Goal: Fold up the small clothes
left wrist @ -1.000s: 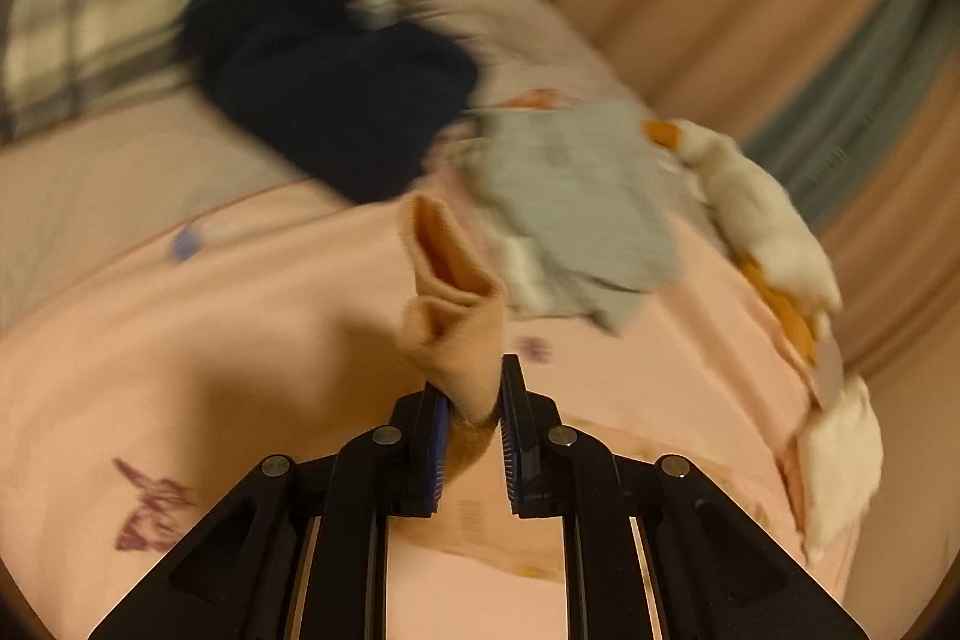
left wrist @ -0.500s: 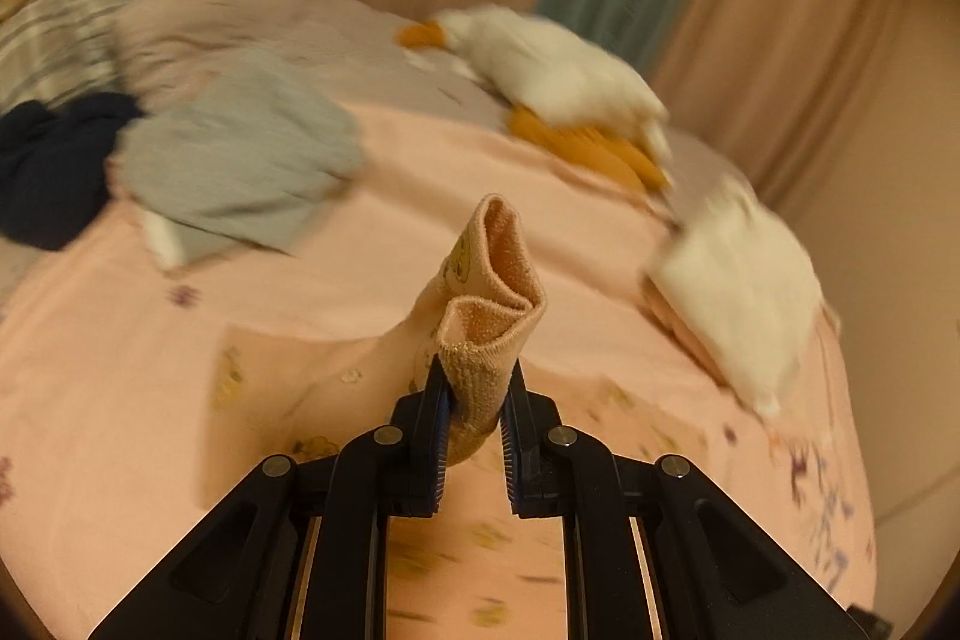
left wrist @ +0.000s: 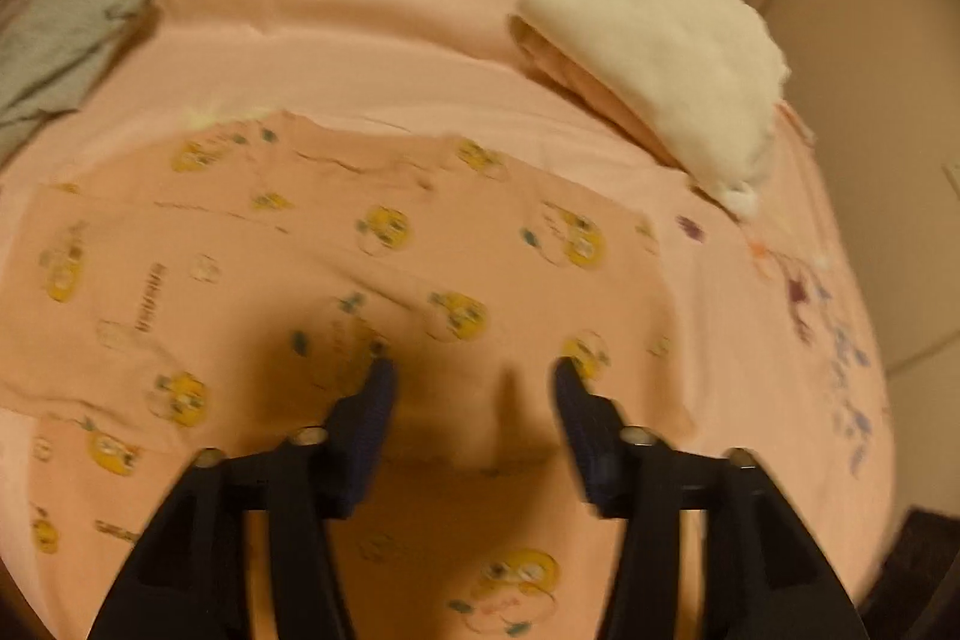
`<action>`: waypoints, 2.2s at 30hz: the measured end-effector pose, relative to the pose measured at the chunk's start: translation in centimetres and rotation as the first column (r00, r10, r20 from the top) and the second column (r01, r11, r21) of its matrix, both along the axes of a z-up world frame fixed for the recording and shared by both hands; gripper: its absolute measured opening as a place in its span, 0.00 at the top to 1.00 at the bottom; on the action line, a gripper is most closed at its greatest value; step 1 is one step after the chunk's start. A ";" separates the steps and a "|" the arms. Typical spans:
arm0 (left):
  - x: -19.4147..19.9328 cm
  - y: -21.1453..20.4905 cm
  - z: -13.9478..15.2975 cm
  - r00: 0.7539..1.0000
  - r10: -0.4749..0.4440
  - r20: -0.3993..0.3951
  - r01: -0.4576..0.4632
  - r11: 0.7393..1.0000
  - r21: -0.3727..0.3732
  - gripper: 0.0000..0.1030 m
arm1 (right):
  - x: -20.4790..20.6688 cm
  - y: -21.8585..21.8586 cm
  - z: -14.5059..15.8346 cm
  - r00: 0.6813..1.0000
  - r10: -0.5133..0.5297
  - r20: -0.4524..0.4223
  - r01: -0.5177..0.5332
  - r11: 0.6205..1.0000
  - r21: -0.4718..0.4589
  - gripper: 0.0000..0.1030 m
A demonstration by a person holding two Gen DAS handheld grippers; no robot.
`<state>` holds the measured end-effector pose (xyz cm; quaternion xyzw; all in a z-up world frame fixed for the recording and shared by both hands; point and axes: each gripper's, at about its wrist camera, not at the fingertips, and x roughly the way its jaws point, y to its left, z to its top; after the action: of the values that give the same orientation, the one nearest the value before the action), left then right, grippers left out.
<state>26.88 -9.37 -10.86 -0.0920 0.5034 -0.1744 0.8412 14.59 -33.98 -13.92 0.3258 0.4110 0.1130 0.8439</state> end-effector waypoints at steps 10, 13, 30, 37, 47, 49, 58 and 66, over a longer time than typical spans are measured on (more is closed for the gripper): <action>-3.2 8.0 1.7 0.991 0.082 0.104 -0.080 0.997 -0.016 0.33 | 5.7 4.4 0.9 0.995 0.103 0.013 -0.103 0.995 0.012 0.45; -4.4 11.8 1.2 0.982 0.146 0.116 -0.149 0.989 0.021 0.33 | 8.3 6.4 1.0 0.990 0.139 0.012 -0.139 0.990 -0.026 0.46; -9.2 25.4 -0.8 0.917 0.394 0.061 -0.393 0.919 -0.031 0.33 | 15.1 12.0 2.8 0.991 0.129 0.029 -0.113 0.936 -0.332 0.95; -8.7 24.5 -0.6 0.925 0.374 0.069 -0.372 0.928 -0.039 0.33 | 13.4 6.0 7.4 0.993 0.022 0.118 0.024 0.928 -0.373 0.94; -3.8 18.9 -0.5 0.968 0.236 0.089 -0.237 0.971 0.005 0.33 | 13.7 1.4 2.2 0.995 -0.092 -0.031 0.068 0.891 -0.449 0.83; -3.2 17.8 -0.5 0.974 0.202 0.103 -0.205 0.979 0.015 0.33 | 13.2 1.2 2.6 0.996 -0.085 0.002 0.078 0.901 -0.426 0.83; -0.7 14.0 -2.9 0.992 0.067 0.109 -0.079 0.991 0.108 0.55 | 12.4 4.9 -0.1 0.991 0.117 -0.065 -0.134 0.887 -0.443 0.86; -2.1 14.8 -2.8 0.995 0.051 0.081 -0.057 0.996 0.075 0.55 | 10.8 3.7 0.3 0.990 0.125 -0.073 -0.143 0.911 -0.387 0.76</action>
<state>24.79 5.42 -13.66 -0.0661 0.4733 -0.1358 0.8679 25.42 -30.32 -13.60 0.1242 0.4660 0.0786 0.8725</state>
